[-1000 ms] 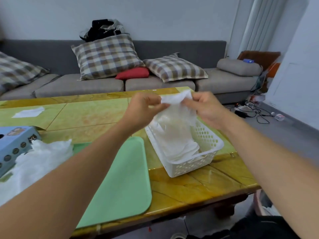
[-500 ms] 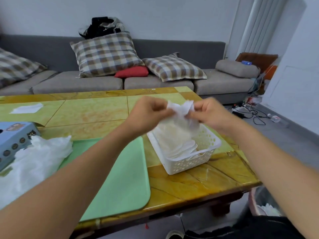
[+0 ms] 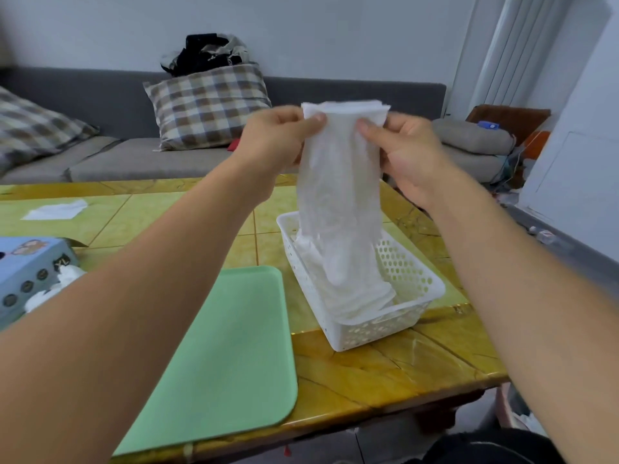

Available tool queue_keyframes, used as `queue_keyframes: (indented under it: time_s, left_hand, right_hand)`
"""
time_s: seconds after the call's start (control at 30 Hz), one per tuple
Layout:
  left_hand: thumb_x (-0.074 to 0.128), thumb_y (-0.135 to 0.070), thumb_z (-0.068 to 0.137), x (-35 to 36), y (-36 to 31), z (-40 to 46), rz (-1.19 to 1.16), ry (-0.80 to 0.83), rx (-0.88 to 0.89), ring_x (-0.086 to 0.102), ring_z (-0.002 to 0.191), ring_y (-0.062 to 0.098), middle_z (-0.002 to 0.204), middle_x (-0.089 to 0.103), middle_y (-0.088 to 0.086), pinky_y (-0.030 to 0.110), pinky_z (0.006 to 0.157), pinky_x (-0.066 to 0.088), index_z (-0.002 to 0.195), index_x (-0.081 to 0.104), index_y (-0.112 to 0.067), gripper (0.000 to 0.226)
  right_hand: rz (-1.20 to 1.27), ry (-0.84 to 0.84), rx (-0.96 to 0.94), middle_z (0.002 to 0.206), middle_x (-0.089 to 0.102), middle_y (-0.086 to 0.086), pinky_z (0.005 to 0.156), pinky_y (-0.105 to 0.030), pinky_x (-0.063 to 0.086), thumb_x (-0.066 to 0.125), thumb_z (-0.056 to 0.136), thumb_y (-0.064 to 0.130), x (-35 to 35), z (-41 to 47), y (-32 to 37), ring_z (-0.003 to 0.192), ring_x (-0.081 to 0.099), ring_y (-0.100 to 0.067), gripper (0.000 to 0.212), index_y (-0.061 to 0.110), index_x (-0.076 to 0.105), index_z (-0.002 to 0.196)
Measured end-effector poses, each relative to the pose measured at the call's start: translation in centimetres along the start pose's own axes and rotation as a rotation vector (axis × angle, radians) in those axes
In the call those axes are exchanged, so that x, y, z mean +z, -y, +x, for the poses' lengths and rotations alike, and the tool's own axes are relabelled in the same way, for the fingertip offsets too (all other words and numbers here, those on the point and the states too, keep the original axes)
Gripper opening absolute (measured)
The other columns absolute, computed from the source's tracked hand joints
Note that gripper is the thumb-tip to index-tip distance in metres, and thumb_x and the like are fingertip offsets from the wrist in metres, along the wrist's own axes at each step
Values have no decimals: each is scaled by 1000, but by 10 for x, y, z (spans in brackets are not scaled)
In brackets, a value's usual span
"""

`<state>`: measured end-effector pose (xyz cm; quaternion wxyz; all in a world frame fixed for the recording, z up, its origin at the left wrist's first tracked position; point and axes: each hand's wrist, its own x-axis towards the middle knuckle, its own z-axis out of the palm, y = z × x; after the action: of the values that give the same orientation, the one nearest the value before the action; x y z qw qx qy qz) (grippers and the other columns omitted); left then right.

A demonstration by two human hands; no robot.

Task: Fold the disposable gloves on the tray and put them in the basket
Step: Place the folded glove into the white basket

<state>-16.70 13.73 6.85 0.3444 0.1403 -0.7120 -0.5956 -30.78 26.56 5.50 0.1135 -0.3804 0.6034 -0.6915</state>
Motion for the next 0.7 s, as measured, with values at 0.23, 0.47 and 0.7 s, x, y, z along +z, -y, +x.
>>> queue_keyframes:
  time_s: [0.23, 0.47, 0.7]
  left_hand:
    - [72, -26, 93, -12, 38, 8, 143, 27, 172, 67, 77, 32, 91, 74, 21, 41, 79, 58, 94, 72, 3, 29]
    - [79, -19, 86, -1, 114, -44, 441, 379, 79, 39, 53, 5, 58, 55, -10, 21, 57, 35, 64, 74, -16, 23]
    - [79, -24, 86, 14, 106, -67, 777, 691, 207, 62, 79, -10, 87, 72, -17, 6, 71, 46, 96, 80, -16, 13]
  right_hand:
    - [67, 50, -51, 110, 76, -13, 97, -42, 56, 70, 93, 8, -15, 5, -31, 104, 72, -27, 14, 8, 74, 106]
    - [-301, 288, 200, 105, 78, -5, 100, -29, 53, 74, 87, 1, -47, -53, -88, 97, 71, -11, 19, 8, 77, 105]
    - [-640, 583, 200, 91, 79, 2, 81, -19, 54, 80, 82, -1, -64, -74, -67, 83, 72, -4, 16, 13, 81, 90]
